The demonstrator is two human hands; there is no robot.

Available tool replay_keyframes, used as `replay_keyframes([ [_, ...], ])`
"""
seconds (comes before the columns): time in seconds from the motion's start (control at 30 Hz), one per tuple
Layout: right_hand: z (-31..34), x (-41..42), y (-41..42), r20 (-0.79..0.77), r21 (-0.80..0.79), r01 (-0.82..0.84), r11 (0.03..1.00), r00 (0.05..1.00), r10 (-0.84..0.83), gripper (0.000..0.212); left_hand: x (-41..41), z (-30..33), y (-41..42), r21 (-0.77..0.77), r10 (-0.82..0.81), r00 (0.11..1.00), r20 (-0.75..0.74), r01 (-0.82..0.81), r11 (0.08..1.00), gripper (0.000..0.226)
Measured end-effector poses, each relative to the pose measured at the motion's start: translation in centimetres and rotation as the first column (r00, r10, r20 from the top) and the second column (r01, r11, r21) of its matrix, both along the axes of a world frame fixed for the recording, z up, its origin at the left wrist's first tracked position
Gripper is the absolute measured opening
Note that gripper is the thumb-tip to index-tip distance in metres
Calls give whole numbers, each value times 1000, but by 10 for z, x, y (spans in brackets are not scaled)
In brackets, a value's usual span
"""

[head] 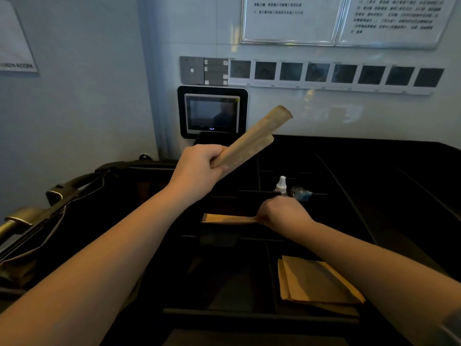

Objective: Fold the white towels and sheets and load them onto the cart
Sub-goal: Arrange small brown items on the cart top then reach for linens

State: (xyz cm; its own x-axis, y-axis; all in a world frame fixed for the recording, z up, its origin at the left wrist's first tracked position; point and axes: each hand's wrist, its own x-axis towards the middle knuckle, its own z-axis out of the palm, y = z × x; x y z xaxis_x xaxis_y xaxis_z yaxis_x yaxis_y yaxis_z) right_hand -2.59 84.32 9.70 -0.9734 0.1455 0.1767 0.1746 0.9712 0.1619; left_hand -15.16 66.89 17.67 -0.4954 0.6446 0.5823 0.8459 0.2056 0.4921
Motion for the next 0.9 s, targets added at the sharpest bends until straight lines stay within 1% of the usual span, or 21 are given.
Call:
replay_keyframes([
  [0.1, -3, -1, 4, 79, -26, -3, 1000, 997, 5, 27, -3, -4, 6, -26, -30, 1000, 2, 30, 999, 31],
  [0.17, -3, -1, 5, 93, -78, 10, 997, 996, -2, 32, -4, -7, 10, -51, -40, 999, 15, 41, 998, 31],
  [0.2, 1, 1, 5, 74, -138, 27, 990, 997, -17, 36, -4, -8, 12, -59, -45, 999, 23, 46, 997, 30],
  [0.23, 7, 3, 6, 20, -227, 44, 973, 999, -40, 38, -4, -9, 14, -59, -52, 998, 36, 54, 997, 29],
  [0.27, 15, 7, 6, -77, -350, 43, 936, 994, -74, 41, -4, -8, 16, -54, -60, 997, 58, 63, 997, 29],
  [0.3, 24, 11, 5, -193, -496, 17, 868, 973, -130, 44, -3, -7, 18, -46, -69, 994, 90, 74, 996, 29],
  [0.33, 34, 15, 2, -294, -640, -40, 768, 935, -197, 46, -1, -6, 20, -34, -81, 988, 132, 87, 996, 31],
  [0.37, 43, 20, 0, -359, -761, -123, 637, 898, -256, 45, 2, -5, 22, -21, -98, 979, 181, 104, 994, 33],
  [0.4, 49, 23, -4, -391, -843, -212, 494, 872, -293, 41, 5, -4, 25, -4, -122, 964, 238, 127, 992, 34],
  [0.43, 52, 25, -6, -400, -886, -277, 373, 862, -310, 36, 9, -4, 27, 25, -158, 939, 306, 158, 987, 34],
  [0.47, 54, 27, -10, -401, -904, -316, 288, 858, -320, 32, 12, -4, 28, 70, -207, 898, 388, 195, 978, 34],
  [0.5, 54, 27, -12, -407, -909, -344, 234, 851, -333, 31, 16, -3, 29, 123, -262, 842, 472, 232, 965, 35],
  [0.53, 54, 28, -15, -420, -907, -371, 201, 835, -355, 31, 20, -4, 30, 171, -313, 780, 543, 262, 950, 37],
  [0.6, 52, 29, -17, -445, -895, -417, 160, 798, -408, 28, 26, -5, 31, 239, -375, 679, 630, 290, 927, 38],
  [0.67, 50, 29, -18, -450, -887, -447, 118, 778, -439, 25, 32, -6, 32, 289, -408, 601, 687, 290, 912, 35],
  [0.73, 49, 29, -18, -450, -886, -450, 114, 774, -446, 26, 37, -7, 32, 333, -431, 512, 743, 275, 902, 31],
  [0.8, 49, 28, -18, -453, -887, -442, 135, 777, -437, 26, 41, -8, 31, 368, -446, 436, 782, 255, 894, 27],
  [0.87, 50, 29, -18, -450, -891, -426, 158, 782, -432, 25, 43, -6, 28, 362, -431, 414, 801, 239, 901, 26],
  [0.9, 50, 29, -17, -448, -893, -414, 176, 782, -433, 24, 43, -5, 26, 339, -408, 432, 804, 230, 912, 28],
])
